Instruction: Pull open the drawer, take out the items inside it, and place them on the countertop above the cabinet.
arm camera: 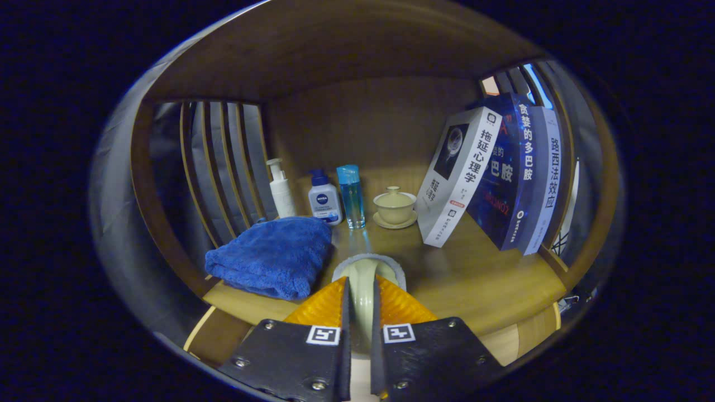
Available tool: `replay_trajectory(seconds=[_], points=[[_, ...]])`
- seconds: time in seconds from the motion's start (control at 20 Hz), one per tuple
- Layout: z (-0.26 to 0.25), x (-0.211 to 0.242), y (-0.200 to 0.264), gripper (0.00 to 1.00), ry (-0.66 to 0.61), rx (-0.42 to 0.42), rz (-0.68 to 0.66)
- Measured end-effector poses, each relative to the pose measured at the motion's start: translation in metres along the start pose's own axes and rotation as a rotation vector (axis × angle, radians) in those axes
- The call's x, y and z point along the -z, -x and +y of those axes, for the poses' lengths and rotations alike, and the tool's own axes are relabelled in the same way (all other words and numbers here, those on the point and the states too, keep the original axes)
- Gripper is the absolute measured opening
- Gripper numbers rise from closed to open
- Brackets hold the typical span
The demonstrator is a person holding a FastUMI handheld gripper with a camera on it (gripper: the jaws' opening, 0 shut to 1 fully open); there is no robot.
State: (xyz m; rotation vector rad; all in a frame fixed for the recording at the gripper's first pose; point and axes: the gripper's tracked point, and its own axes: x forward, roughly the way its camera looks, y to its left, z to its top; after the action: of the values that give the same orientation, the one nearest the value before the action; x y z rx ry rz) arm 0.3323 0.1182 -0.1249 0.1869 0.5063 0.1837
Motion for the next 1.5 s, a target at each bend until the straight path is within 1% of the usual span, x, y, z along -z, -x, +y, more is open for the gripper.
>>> replay_trajectory(seconds=[0.25, 0.35, 0.4, 0.45, 0.55, 0.6, 0.65, 0.7, 0.85, 1.05, 1.25, 1.35, 1.5], points=[[0.000, -0.002, -0.013, 0.14, 0.007, 0.007, -0.032], [-0.001, 0.000, -0.018, 0.14, -0.002, 0.009, -0.025], [-0.005, -0.001, -0.021, 0.14, 0.004, 0.030, -0.037], [-0.011, 0.002, -0.024, 0.17, 0.027, 0.062, -0.039], [-0.014, 0.004, -0.024, 0.26, 0.045, 0.083, -0.054], [-0.012, 0.002, -0.025, 0.26, 0.037, 0.077, -0.075], [-0.010, -0.002, -0.023, 0.32, 0.024, 0.070, -0.100], [-0.012, -0.009, -0.018, 0.33, 0.014, 0.074, -0.134], [-0.009, -0.037, 0.010, 0.32, -0.001, 0.065, -0.243], [0.002, -0.039, 0.067, 0.32, 0.028, 0.029, -0.292], [0.014, -0.012, 0.131, 0.33, 0.074, 0.013, -0.332], [0.016, 0.010, 0.156, 0.38, 0.086, 0.021, -0.338], [0.020, 0.051, 0.185, 0.45, 0.116, 0.027, -0.312]])
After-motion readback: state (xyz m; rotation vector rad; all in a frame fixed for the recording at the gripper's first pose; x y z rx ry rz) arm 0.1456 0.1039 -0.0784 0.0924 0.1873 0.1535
